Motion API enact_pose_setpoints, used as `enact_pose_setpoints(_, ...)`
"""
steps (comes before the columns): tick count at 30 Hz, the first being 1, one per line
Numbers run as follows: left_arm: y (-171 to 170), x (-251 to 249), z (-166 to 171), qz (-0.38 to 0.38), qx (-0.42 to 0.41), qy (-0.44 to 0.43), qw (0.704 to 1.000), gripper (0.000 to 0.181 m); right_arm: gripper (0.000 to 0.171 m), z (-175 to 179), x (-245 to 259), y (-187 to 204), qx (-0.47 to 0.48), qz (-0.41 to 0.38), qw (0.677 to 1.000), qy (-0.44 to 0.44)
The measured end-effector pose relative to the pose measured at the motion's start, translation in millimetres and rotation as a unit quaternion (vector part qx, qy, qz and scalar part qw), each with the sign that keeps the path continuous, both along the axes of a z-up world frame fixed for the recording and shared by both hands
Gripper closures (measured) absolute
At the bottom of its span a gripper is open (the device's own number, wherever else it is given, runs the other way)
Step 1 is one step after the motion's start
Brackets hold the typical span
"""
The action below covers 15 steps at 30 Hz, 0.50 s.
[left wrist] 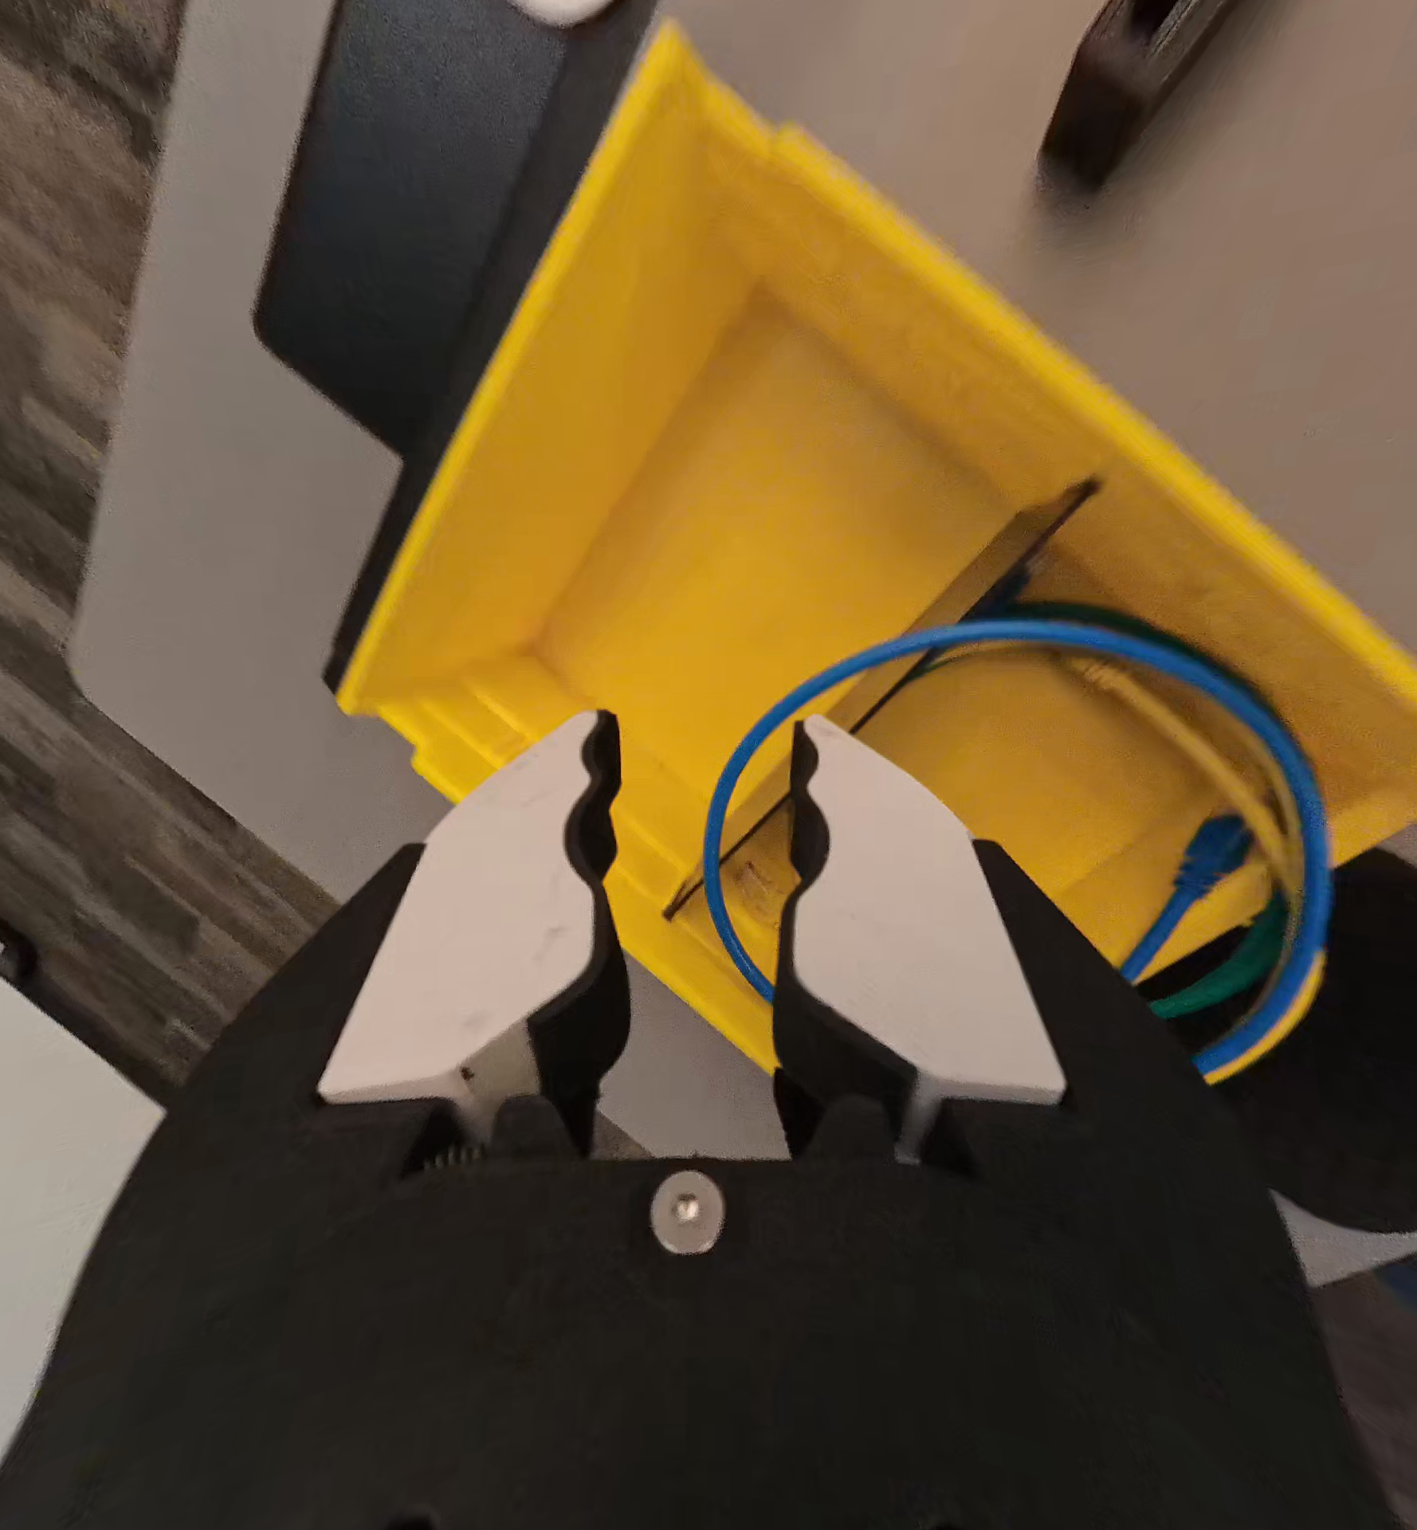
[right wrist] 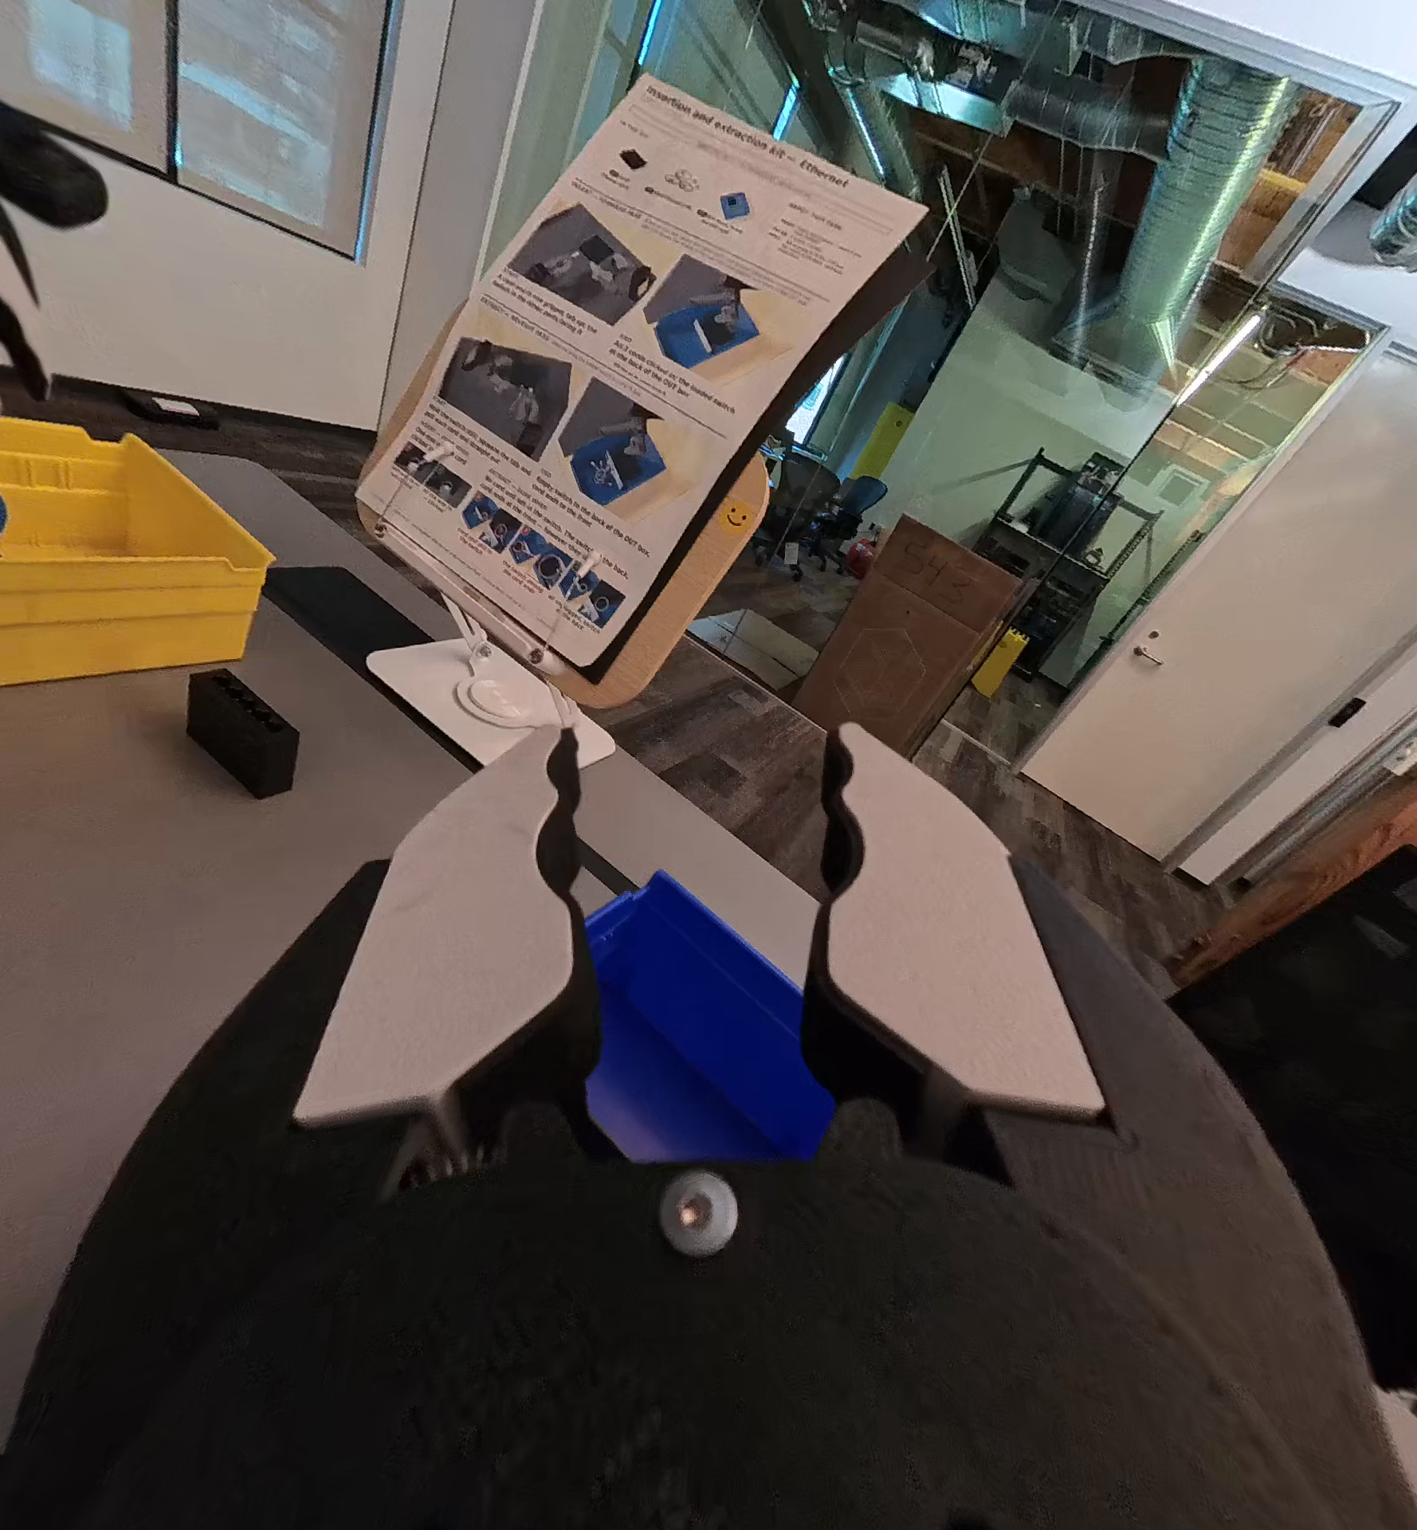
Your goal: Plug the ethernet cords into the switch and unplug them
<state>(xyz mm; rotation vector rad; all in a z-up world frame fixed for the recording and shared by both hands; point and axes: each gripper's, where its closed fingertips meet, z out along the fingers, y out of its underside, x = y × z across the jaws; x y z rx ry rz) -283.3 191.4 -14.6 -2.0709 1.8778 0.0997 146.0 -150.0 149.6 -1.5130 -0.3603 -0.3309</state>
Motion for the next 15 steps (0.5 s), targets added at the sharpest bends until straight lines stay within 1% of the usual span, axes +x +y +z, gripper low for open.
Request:
enact_pose_setpoints(3, 0.9, -23.7, -27.8, 0.036, -0.038, -0.024, 0.998, 0.146, 0.114, -0.2, -5.0, 3.4, -0.002, 0.008, 1.000, -0.002)
enact_pose_setpoints(7, 4.8, -34.8, -55.8, 0.057, -0.054, -0.022, 0.997, 0.148, 0.113, -6.0, -6.8, 7.0, -0.018, 0.002, 1.000, -0.012)
enact_pose_setpoints(11, 8.7, -33.1, -70.0, 0.072, -0.066, -0.028, 0.995, 0.155, 0.113, -6.9, -6.4, 6.0, -0.021, -0.002, 1.000, -0.015)
enact_pose_setpoints(12, 9.3, -33.4, -72.6, 0.073, -0.068, -0.026, 0.995, 0.159, 0.114, -6.4, -6.0, 5.2, -0.019, -0.002, 1.000, -0.015)
enact_pose_setpoints(13, 8.9, -33.6, -74.8, 0.073, -0.072, -0.024, 0.994, 0.166, 0.114, -6.0, -5.6, 4.4, -0.018, -0.002, 1.000, -0.014)
enact_pose_setpoints(15, 8.4, -34.3, -74.8, 0.065, -0.070, -0.016, 0.995, 0.170, 0.114, -5.0, -4.7, 2.8, -0.015, -0.001, 1.000, -0.012)
